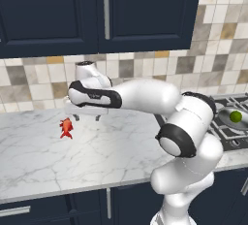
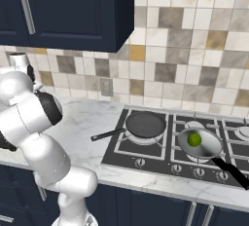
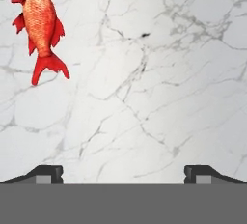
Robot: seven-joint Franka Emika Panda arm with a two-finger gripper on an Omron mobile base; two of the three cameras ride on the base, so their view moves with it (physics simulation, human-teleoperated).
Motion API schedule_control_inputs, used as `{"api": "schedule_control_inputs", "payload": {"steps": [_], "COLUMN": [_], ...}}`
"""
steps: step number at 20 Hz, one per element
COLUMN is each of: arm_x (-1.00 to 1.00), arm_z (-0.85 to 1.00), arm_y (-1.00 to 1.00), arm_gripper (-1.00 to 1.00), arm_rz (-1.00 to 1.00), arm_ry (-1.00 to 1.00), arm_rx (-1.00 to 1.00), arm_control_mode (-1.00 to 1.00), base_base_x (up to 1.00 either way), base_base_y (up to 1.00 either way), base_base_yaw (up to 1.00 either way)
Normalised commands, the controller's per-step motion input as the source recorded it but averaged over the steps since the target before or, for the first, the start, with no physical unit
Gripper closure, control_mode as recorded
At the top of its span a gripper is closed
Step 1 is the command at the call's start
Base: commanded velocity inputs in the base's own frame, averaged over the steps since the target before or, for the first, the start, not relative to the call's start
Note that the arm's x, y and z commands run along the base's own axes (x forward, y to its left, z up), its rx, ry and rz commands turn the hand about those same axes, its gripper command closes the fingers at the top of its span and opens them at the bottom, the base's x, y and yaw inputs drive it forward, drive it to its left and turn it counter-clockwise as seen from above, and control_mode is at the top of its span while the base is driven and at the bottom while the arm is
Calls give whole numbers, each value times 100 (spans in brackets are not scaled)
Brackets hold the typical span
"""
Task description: Place both pans onto different burners. Then place the lime and the fish on different pans.
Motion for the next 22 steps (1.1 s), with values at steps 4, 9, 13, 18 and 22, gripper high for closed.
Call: {"api": "schedule_control_inputs", "payload": {"steps": [4, 9, 13, 18, 22], "arm_x": [28, 32, 31, 30, 20], "arm_z": [-34, -29, -22, -12, -14], "arm_y": [12, 22, 32, 34, 17], "arm_gripper": [-100, -100, -100, -100, -100], "arm_rz": [0, 0, 0, 0, 0], "arm_ry": [-8, -5, -2, -1, -3], "arm_rx": [0, 0, 0, 0, 0], "arm_control_mode": [-100, -100, -100, -100, -100], "base_base_x": [0, 0, 0, 0, 0], "base_base_y": [0, 0, 0, 0, 0], "base_base_yaw": [0, 0, 0, 0, 0]}}
